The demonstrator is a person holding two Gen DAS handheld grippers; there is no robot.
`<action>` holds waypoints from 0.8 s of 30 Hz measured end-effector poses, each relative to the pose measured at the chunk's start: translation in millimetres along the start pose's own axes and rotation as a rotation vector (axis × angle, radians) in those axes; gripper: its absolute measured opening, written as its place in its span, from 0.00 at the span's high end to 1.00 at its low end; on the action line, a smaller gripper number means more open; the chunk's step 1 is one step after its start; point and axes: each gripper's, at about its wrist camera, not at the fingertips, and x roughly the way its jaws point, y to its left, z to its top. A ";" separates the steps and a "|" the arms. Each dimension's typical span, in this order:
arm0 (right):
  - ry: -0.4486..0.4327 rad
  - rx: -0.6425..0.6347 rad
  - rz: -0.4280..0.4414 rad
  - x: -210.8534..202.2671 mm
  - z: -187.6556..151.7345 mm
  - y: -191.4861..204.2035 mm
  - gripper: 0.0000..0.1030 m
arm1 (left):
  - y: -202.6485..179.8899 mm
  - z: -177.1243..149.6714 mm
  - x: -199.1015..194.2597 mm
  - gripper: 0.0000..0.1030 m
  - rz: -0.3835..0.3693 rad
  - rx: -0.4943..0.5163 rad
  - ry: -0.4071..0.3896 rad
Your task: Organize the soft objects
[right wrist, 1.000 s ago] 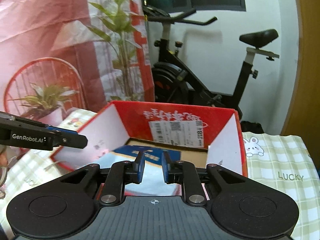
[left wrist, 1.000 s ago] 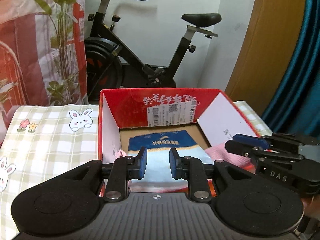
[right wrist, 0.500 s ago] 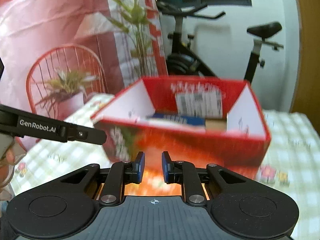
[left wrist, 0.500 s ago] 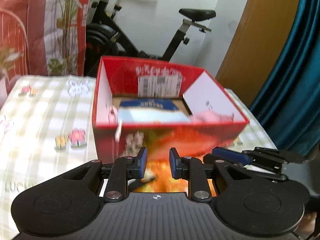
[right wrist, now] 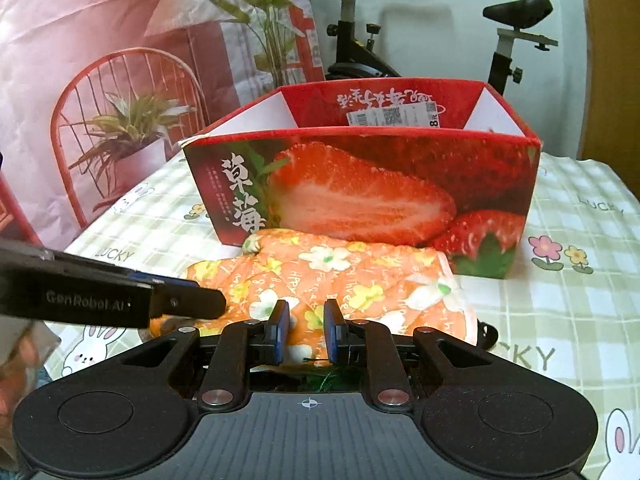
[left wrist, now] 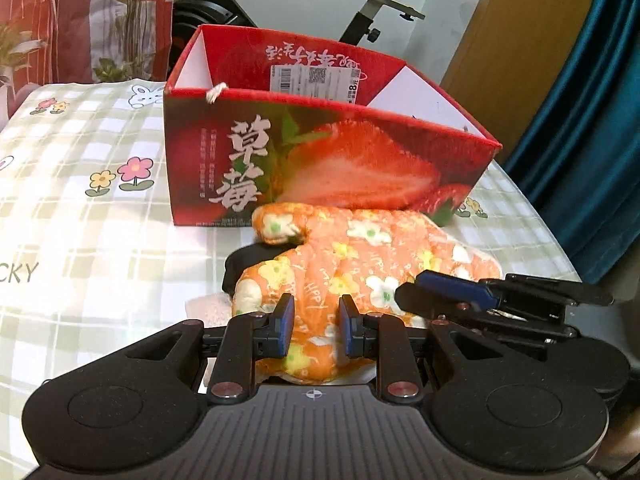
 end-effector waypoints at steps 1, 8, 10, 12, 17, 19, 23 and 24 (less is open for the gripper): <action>-0.002 -0.001 0.002 0.7 -0.3 0.2 0.83 | 1.4 -0.8 1.3 0.75 -0.003 -0.002 0.001; -0.010 0.003 0.016 3.3 -2.9 -4.2 0.83 | 10.9 -9.3 9.8 0.75 -0.025 -0.052 0.003; -0.013 0.003 0.020 3.1 -3.7 -4.6 0.83 | 9.8 -8.5 11.4 0.75 -0.029 -0.059 0.002; -0.013 0.008 0.023 3.7 -3.4 -5.3 0.83 | 10.5 -8.5 12.5 0.75 -0.032 -0.062 0.002; -0.013 0.009 0.024 3.6 -3.4 -5.5 0.83 | 10.5 -8.7 13.2 0.75 -0.033 -0.062 0.002; -0.013 0.009 0.023 3.6 -3.3 -5.2 0.83 | 11.2 -9.2 12.4 0.75 -0.036 -0.064 0.002; -0.013 0.007 0.022 3.3 -3.4 -5.2 0.83 | 11.7 -9.5 12.0 0.75 -0.037 -0.063 0.003; -0.013 0.008 0.022 3.3 -3.3 -5.2 0.83 | 11.5 -9.6 11.9 0.75 -0.036 -0.061 0.003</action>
